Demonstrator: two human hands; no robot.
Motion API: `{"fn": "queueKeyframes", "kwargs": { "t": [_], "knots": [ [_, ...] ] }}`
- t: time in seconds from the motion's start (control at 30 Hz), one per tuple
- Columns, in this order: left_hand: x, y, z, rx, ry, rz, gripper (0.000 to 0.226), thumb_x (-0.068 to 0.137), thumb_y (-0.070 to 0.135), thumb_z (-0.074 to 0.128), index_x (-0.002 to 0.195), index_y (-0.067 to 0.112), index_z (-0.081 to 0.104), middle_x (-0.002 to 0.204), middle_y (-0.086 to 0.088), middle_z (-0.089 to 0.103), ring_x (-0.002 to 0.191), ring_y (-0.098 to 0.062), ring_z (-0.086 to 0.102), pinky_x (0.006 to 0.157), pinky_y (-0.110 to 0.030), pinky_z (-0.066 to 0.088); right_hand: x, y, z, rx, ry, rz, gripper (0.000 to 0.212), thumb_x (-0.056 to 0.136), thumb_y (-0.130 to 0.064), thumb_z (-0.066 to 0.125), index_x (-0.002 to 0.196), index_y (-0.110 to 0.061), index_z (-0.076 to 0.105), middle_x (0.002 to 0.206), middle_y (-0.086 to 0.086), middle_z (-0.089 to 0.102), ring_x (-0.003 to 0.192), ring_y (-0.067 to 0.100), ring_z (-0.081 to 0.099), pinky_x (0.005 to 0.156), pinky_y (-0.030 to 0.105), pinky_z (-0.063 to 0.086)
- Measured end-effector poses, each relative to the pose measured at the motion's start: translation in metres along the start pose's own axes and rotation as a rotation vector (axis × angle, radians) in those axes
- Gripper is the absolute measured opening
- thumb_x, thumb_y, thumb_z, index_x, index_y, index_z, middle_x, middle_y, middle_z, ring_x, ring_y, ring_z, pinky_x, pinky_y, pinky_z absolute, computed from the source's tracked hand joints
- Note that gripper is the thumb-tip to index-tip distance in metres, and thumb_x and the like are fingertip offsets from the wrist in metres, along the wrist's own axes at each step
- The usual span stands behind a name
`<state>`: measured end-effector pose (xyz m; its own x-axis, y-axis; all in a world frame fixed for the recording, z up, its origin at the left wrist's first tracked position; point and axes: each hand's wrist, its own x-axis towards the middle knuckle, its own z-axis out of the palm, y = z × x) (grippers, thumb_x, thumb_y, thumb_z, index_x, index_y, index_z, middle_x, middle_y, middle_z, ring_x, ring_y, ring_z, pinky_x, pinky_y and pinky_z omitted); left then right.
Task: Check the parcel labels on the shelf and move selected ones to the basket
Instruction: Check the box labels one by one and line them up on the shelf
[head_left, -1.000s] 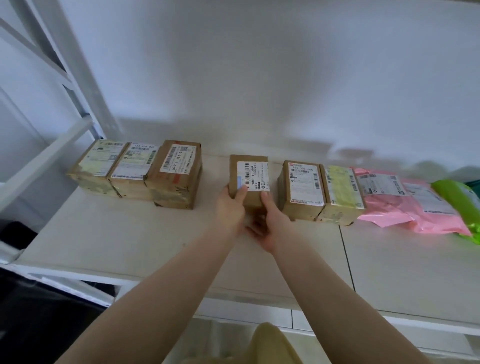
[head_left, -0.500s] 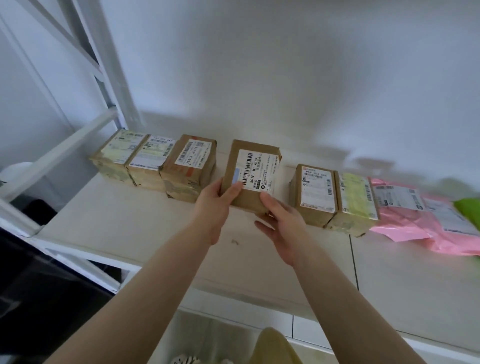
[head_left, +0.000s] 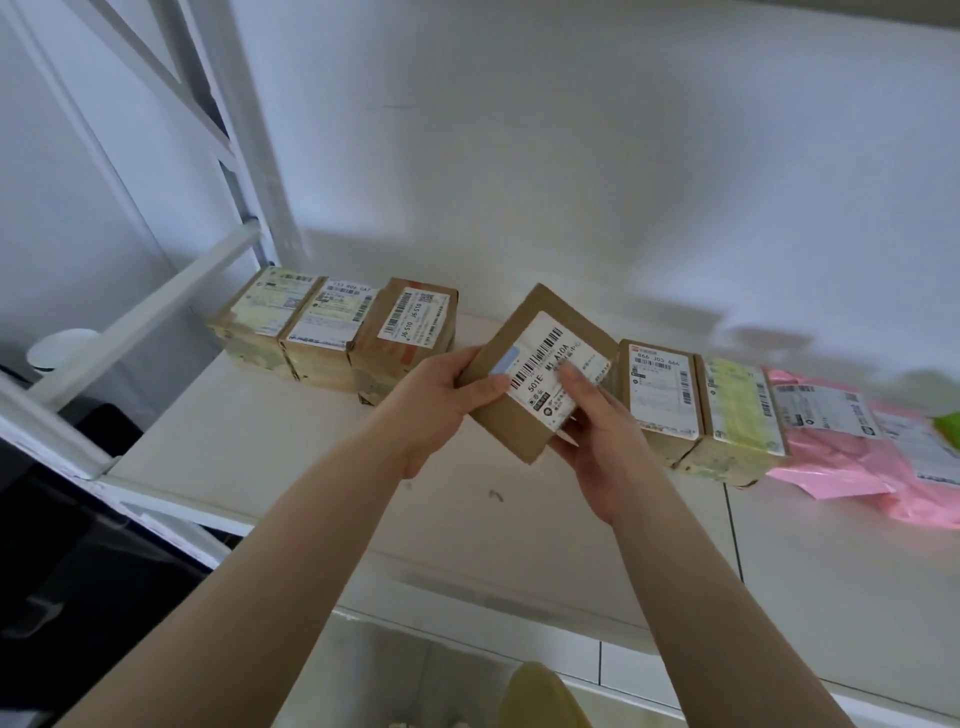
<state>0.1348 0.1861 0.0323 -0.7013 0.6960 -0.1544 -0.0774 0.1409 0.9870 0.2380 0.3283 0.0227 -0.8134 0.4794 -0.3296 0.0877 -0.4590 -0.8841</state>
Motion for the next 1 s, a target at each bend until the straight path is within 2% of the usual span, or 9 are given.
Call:
{"fn": "queueKeyframes", "kwargs": {
  "t": [0.07,0.13,0.23,0.4,0.53,0.63,0.7,0.8,1.0],
  "knots": [
    [-0.001,0.009,-0.007,0.069,-0.064,-0.002,0.035,0.094,0.018,0.06,0.129,0.019,0.06,0.112,0.005,0.073,0.103,-0.006,0.067,0.09,-0.022,0.05,0.0,-0.005,0.002,0.023,0.017,0.0,0.064,0.072,-0.04,0.075,0.13,-0.017,0.061,0.111,0.004,0.075,0.104,0.019,0.07,0.087,0.037,0.056],
    [-0.002,0.016,-0.014,0.113,-0.097,-0.002,0.033,0.094,0.017,0.06,0.125,0.025,0.061,0.107,0.009,0.074,0.096,-0.002,0.068,0.079,-0.018,0.049,-0.002,-0.005,0.003,0.038,0.023,0.012,0.061,0.076,-0.036,0.075,0.131,-0.018,0.059,0.11,0.004,0.075,0.102,0.019,0.07,0.085,0.039,0.058],
    [-0.002,0.021,-0.019,0.043,-0.049,0.021,0.041,0.09,0.013,0.064,0.128,0.028,0.059,0.109,0.007,0.073,0.097,-0.007,0.068,0.081,-0.023,0.051,-0.006,-0.002,0.008,0.142,0.026,0.034,0.073,0.067,-0.031,0.081,0.134,-0.018,0.055,0.114,0.007,0.074,0.105,0.023,0.07,0.086,0.044,0.058],
    [0.003,0.019,-0.017,-0.097,0.215,0.058,0.046,0.083,0.027,0.073,0.127,0.03,0.06,0.113,0.004,0.069,0.103,-0.011,0.066,0.095,-0.032,0.052,-0.015,0.003,0.027,0.414,0.065,0.052,0.074,0.068,-0.021,0.079,0.136,-0.011,0.053,0.115,0.012,0.073,0.104,0.027,0.07,0.085,0.046,0.06],
    [-0.001,0.022,-0.011,-0.259,0.19,-0.026,0.038,0.09,0.035,0.063,0.125,0.021,0.06,0.114,-0.004,0.071,0.106,-0.022,0.067,0.091,-0.04,0.055,-0.025,0.007,0.04,0.488,0.091,0.025,0.068,0.075,-0.018,0.077,0.137,-0.009,0.052,0.117,0.014,0.073,0.105,0.027,0.071,0.09,0.046,0.058],
    [-0.003,0.027,-0.011,-0.309,0.159,-0.018,0.034,0.092,0.036,0.059,0.124,0.022,0.062,0.112,-0.005,0.073,0.102,-0.02,0.069,0.081,-0.033,0.057,-0.032,0.007,0.044,0.493,0.086,-0.02,0.072,0.071,-0.02,0.077,0.137,-0.012,0.051,0.118,0.012,0.073,0.11,0.026,0.07,0.092,0.048,0.057],
    [-0.004,0.032,-0.015,-0.299,0.148,-0.004,0.032,0.093,0.038,0.058,0.119,0.021,0.064,0.109,-0.004,0.073,0.097,-0.018,0.07,0.074,-0.03,0.057,-0.037,0.004,0.042,0.467,0.069,-0.042,0.064,0.073,-0.024,0.074,0.133,-0.015,0.053,0.119,0.008,0.072,0.115,0.025,0.067,0.097,0.052,0.053],
    [-0.004,0.041,-0.022,-0.287,0.142,0.011,0.026,0.093,0.037,0.057,0.112,0.021,0.065,0.106,-0.004,0.074,0.093,-0.017,0.071,0.07,-0.029,0.057,-0.042,0.001,0.037,0.391,0.05,-0.074,0.044,0.074,-0.03,0.071,0.116,-0.02,0.062,0.112,0.005,0.073,0.119,0.024,0.064,0.101,0.053,0.05],
    [-0.005,0.056,-0.03,-0.171,0.124,0.096,0.035,0.084,0.042,0.061,0.112,0.021,0.067,0.108,-0.01,0.074,0.099,-0.027,0.07,0.082,-0.042,0.059,-0.048,-0.001,0.036,0.309,0.008,-0.148,0.009,0.077,-0.027,0.073,0.084,-0.03,0.077,0.097,-0.002,0.074,0.102,0.018,0.064,0.101,0.049,0.05]
  ]
}}
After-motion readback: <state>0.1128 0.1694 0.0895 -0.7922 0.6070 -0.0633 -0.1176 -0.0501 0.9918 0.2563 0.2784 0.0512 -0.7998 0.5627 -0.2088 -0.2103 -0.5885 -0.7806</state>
